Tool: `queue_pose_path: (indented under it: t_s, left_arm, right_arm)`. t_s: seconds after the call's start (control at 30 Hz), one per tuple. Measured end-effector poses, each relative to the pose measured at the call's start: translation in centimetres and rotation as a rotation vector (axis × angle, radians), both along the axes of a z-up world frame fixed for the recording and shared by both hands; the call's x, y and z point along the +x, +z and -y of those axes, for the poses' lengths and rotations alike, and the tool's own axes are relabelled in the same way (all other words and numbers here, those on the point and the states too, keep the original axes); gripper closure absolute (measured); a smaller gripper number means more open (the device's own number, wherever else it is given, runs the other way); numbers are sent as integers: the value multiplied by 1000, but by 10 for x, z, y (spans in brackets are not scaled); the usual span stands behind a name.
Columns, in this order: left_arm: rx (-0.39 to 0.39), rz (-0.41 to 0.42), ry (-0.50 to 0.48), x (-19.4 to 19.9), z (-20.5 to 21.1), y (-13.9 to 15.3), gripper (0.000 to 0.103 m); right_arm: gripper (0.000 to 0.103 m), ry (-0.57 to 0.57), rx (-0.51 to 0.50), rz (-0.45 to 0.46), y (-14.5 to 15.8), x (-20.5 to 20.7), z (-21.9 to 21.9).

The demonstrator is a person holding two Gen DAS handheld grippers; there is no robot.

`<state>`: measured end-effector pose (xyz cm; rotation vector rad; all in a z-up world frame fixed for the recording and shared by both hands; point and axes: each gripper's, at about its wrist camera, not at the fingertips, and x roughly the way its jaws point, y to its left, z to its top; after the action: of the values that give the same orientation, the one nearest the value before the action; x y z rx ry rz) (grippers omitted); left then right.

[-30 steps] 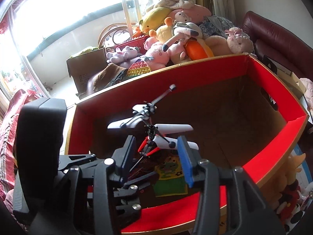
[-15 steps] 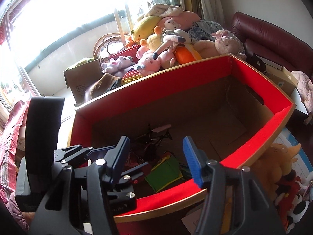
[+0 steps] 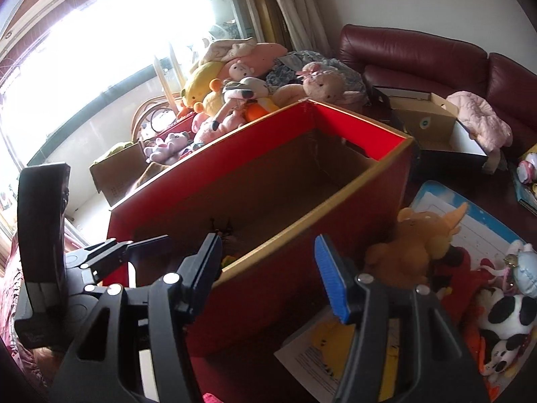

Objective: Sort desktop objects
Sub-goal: 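Move both tools back from the box to the toy pile, then reach the left tool toward the orange toy horse on the sheet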

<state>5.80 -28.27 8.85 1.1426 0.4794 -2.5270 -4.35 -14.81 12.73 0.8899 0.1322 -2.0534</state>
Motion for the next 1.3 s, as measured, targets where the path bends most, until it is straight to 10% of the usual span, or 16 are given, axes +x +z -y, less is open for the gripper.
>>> queue_pose_path:
  t_s: [0.7, 1.3]
  left_arm:
    - [15, 217, -396, -97, -178, -59, 29]
    - [-71, 427, -600, -199, -309, -98, 29]
  right_arm:
    - [47, -576, 28, 258, -135, -57, -297]
    - [53, -603, -14, 404, -197, -65, -347]
